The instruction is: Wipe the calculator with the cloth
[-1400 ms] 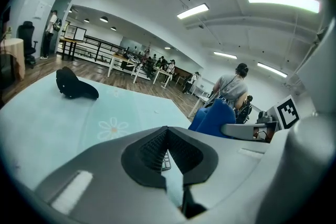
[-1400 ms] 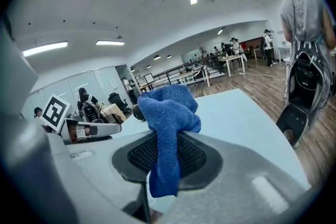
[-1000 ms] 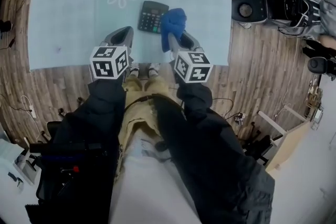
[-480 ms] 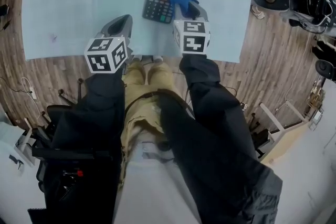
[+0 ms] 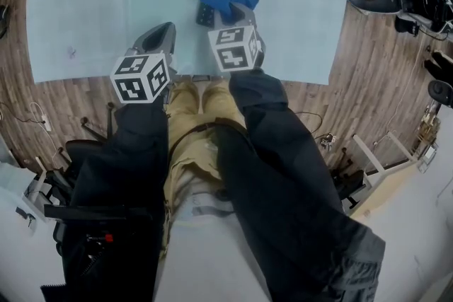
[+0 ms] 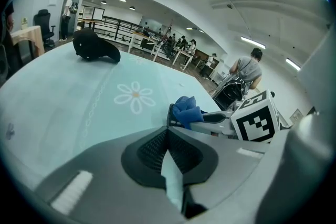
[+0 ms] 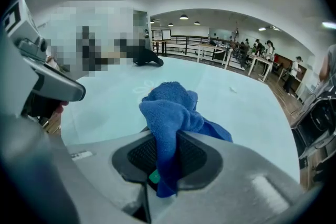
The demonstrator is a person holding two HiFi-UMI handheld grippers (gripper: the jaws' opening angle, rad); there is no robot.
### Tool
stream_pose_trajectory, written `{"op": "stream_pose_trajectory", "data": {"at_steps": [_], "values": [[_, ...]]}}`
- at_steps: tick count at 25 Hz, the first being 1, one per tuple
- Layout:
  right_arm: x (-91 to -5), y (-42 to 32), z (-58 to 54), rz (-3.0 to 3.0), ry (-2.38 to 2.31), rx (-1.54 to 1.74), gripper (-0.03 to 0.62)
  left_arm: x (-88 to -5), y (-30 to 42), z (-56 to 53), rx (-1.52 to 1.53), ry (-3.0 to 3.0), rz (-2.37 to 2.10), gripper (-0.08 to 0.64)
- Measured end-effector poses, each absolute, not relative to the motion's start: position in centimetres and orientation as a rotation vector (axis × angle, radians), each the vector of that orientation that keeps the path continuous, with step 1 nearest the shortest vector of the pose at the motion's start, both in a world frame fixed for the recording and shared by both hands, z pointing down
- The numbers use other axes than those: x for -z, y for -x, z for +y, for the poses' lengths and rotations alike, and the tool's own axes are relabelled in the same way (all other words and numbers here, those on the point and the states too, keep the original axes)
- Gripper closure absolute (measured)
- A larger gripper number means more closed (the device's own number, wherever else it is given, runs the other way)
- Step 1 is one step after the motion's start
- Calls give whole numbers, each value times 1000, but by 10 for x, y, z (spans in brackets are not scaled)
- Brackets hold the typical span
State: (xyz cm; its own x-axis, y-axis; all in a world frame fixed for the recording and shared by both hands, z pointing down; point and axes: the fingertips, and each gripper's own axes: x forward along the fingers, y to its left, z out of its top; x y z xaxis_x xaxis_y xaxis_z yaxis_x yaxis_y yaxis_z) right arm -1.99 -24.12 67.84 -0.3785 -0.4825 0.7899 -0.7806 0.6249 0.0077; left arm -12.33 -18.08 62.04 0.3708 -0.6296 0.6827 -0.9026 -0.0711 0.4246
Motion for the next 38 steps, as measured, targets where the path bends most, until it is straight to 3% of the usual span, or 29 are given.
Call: {"op": "stream_pose_trajectory", "data": {"at_steps": [26, 38], "values": [[-660, 62, -180, -2229, -800, -662, 506, -625, 140, -174, -389, -1771, -1371, 561], [-614, -5, -235, -2233, -1074, -561, 505, -620, 143, -174, -368, -1784, -1390, 561]]}}
